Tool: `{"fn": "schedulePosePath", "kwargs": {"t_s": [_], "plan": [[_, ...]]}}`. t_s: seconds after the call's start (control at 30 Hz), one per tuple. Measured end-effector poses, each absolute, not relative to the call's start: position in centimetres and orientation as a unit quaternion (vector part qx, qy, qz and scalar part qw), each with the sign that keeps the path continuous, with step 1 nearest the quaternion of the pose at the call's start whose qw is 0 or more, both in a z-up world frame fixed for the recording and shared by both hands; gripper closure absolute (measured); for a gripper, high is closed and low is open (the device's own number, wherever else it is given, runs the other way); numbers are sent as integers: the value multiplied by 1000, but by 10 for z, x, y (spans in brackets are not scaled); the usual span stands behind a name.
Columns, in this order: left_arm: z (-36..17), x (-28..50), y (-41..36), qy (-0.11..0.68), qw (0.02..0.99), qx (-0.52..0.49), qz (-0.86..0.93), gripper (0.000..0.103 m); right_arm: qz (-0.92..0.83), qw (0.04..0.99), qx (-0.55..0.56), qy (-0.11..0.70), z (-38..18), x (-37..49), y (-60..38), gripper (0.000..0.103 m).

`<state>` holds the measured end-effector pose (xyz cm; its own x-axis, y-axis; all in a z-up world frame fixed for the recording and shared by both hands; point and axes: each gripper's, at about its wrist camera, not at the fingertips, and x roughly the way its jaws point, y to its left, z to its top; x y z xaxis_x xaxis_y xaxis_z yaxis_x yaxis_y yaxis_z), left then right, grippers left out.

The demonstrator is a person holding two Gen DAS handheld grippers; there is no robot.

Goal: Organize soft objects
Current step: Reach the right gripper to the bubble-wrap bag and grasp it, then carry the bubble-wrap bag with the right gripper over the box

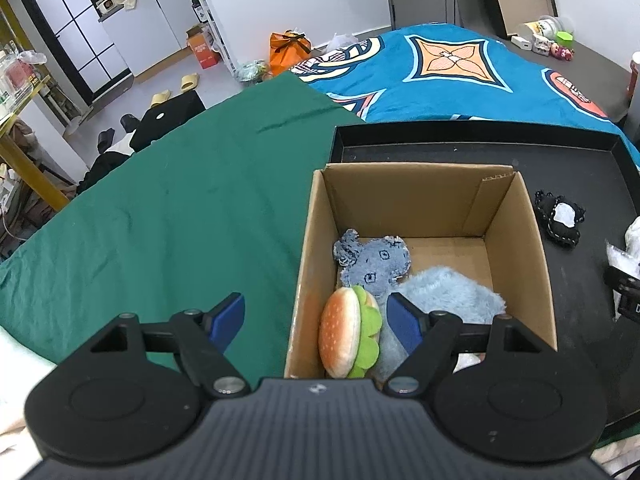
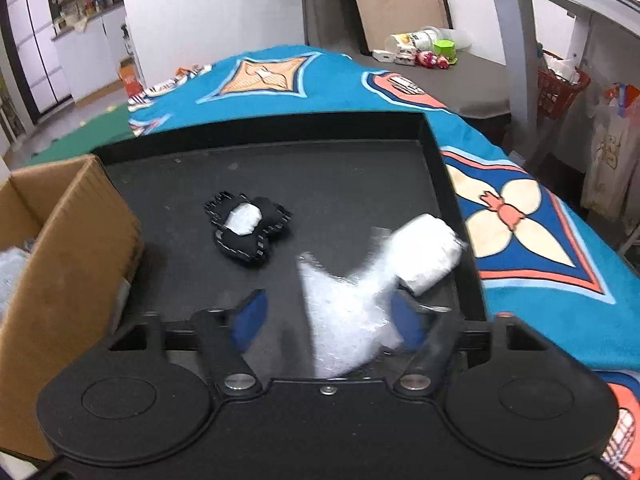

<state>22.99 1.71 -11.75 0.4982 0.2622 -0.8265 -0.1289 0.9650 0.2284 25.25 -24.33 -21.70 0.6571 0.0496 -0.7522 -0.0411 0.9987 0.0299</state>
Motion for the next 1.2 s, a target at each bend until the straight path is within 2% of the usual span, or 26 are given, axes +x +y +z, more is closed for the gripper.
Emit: {"fn": "schedulePosePath", "kwargs": {"t_s": [0.03,0.33,0.83,1.2], "plan": [[-117,230,17,487,863,69,115,26,17,909,3,417,-218,252,-245,64],[-119,230,21,484,867,58,107,26,28,901,58,430,-213,241,-264,76],[-126,207,36,469,876,40,106,26,30,897,56,437,-203,239,-259,78],[-131,203,45,468,879,24,89,26,52,900,52,430,-173,239,-238,78]]}}
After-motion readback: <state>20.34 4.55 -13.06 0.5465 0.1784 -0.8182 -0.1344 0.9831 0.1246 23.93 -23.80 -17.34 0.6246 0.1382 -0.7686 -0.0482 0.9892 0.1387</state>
